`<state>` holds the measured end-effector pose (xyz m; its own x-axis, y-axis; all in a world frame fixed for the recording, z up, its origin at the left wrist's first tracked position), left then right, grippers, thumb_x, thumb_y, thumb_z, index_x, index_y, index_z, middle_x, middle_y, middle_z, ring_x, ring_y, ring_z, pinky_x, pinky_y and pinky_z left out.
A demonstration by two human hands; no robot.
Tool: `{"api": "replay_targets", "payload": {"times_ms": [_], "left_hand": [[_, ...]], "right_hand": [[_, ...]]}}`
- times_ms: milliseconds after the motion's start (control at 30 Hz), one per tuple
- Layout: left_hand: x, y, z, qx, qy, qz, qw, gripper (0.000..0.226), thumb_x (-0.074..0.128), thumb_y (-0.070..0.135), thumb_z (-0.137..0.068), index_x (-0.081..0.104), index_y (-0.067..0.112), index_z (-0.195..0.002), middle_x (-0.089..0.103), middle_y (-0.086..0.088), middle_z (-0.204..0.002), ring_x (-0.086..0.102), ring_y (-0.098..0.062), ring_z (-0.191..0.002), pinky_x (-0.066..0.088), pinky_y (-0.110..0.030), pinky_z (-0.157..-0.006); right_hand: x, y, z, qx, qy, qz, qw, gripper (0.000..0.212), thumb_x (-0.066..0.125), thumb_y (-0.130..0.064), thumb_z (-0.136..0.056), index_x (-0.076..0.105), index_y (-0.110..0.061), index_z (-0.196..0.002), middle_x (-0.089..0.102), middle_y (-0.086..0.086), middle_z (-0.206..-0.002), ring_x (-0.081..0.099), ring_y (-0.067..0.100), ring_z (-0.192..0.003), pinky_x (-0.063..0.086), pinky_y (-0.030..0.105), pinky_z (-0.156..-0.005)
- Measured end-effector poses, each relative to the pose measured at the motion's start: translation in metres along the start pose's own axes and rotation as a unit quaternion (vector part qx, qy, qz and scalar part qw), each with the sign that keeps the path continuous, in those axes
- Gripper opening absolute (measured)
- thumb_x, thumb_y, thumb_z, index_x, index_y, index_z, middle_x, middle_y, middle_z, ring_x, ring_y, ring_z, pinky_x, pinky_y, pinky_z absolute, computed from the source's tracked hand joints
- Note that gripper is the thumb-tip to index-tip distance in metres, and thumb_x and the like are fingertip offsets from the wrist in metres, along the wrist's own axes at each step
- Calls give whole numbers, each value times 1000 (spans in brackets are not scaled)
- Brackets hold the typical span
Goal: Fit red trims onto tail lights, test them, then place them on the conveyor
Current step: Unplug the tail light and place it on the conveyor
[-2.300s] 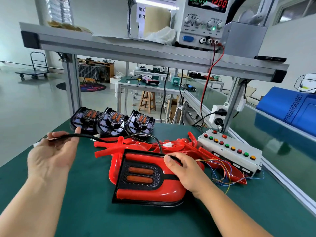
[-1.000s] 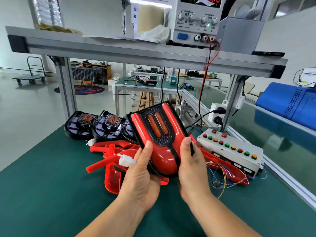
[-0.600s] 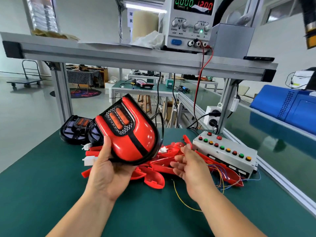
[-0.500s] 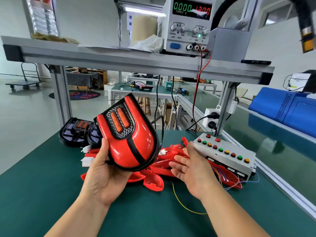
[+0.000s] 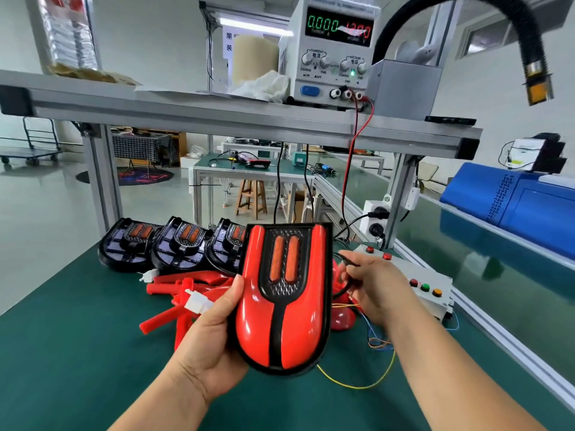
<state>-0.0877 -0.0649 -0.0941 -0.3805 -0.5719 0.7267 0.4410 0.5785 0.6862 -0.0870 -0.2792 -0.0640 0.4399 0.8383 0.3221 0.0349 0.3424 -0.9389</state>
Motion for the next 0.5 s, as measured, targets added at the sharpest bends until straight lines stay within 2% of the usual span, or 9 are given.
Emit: {"api": "replay_targets", "payload": {"times_ms": [67,167,233,300,400,500], "left_hand": [[-3,1,-3,14,30,28,999,46,66,45,-73,78,12,-103,72,-14,-115,71,-30,-101,59,-44,-76],[-2,4,-4,39,58,61,996,44,59,47,-78,80,14,-97,73,-13,-113,72,-29,-98,52,-46,-81],[3,9,-2,60,63,77,993,44,57,49,-78,81,15,-95,73,-12,-112,72,-28,-97,52,-45,-79],[9,13,1,69,68,78,992,47,57,50,-78,79,14,-101,73,-11,-114,72,-27,-99,54,-43,-77],[20,13,3,58,75,66,993,55,56,51,-81,71,13,-117,71,-13,-117,70,-30,-102,52,-45,-80],[38,9,2,26,72,34,996,51,57,52,-84,71,14,-116,73,-14,-111,72,-31,-95,57,-43,-70]], "right_hand": [[13,-3,6,-31,-52,-24,998,44,34,22,-90,68,-5,-98,63,10,-76,54,14,-61,46,21,-60],[33,10,21,-25,-118,-80,989,45,37,21,-88,71,-6,-102,68,8,-77,61,14,-61,52,23,-55],[49,22,35,-15,-143,-92,985,42,41,15,-87,75,-6,-99,71,10,-83,64,18,-63,53,27,-56],[60,28,50,-23,-155,-107,982,37,46,6,-87,79,-9,-95,75,10,-87,69,19,-64,55,28,-54],[63,22,72,-53,-153,-134,978,31,51,-24,-90,80,-15,-92,76,11,-99,74,19,-85,58,29,-64],[47,8,88,-92,-111,-105,984,47,53,-37,-86,72,-2,-110,72,17,-113,69,28,-106,60,36,-80]]}}
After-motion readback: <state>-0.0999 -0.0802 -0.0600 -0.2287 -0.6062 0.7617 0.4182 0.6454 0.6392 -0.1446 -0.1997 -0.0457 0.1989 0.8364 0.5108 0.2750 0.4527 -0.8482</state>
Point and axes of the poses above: each hand's wrist, its own z-axis away from the middle knuckle, its own x-axis out of the palm, y = z × x, the point moved 7 cm from there along -z, towards the middle knuckle
